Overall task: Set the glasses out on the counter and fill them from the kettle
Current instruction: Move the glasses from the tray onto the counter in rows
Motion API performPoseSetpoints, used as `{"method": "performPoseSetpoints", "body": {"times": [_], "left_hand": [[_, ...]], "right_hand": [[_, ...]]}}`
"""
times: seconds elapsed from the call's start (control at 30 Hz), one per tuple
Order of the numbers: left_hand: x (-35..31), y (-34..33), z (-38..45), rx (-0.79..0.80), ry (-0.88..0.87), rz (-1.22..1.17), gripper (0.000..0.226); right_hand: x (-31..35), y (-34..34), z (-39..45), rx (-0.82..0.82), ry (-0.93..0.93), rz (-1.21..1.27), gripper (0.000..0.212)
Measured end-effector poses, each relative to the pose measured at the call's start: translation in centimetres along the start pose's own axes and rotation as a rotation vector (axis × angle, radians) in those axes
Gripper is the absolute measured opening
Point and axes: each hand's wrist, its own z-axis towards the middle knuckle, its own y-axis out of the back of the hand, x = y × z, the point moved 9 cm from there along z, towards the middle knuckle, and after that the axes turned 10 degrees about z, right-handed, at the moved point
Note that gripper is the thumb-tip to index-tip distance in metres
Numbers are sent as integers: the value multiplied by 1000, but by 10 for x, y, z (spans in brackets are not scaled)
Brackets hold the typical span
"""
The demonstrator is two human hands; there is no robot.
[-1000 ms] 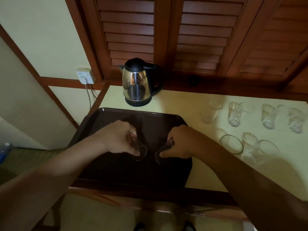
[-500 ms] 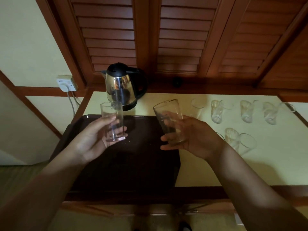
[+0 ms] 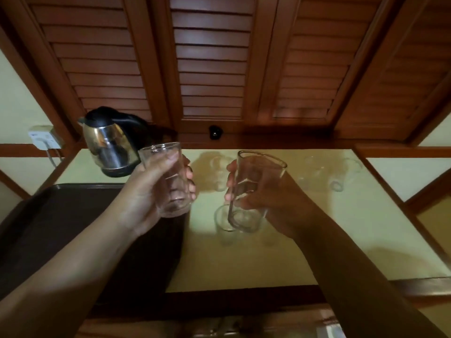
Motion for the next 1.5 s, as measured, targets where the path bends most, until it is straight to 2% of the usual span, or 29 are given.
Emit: {"method": "performPoseSetpoints", "body": {"times": [0.1,0.2,0.27,0.4,0.6,0.67,0.73,0.8,0.93,1.07,1.3,1.5], "left_hand": [[12,-69,22,-11,-43,-10,55],[26,-138,42,-20,-71,64,39],[39,-181,52,-45,-82,135,41],[76,-251,72,-71,-83,233,46],[173,-292,102,-105,98,215,38],[191,-293,108,-107,75,220,44],[206,-294,110,-76,73,331,44],[216,-288,108,-130,80,465,42],[227,-282,106,-203,-26,536,45],[229,-283,104,-223,-58,562,45],[228,-280,113,-120,-66,642,49],[231,-281,111,-130,-54,592,52]], "right_hand": [[38,69,-28,-98,89,-138,47],[68,137,-56,-221,141,-232,55],[75,181,-74,-284,136,-287,58],[63,274,-107,-450,92,-416,49],[23,352,-142,-560,96,-495,52],[10,368,-151,-582,105,-448,53],[0,378,-156,-599,99,-425,55],[-7,383,-158,-602,87,-414,55],[-15,385,-157,-589,68,-406,50],[-24,386,-157,-565,26,-390,45],[-34,386,-157,-533,28,-349,45],[-39,387,-159,-556,48,-349,49]]}}
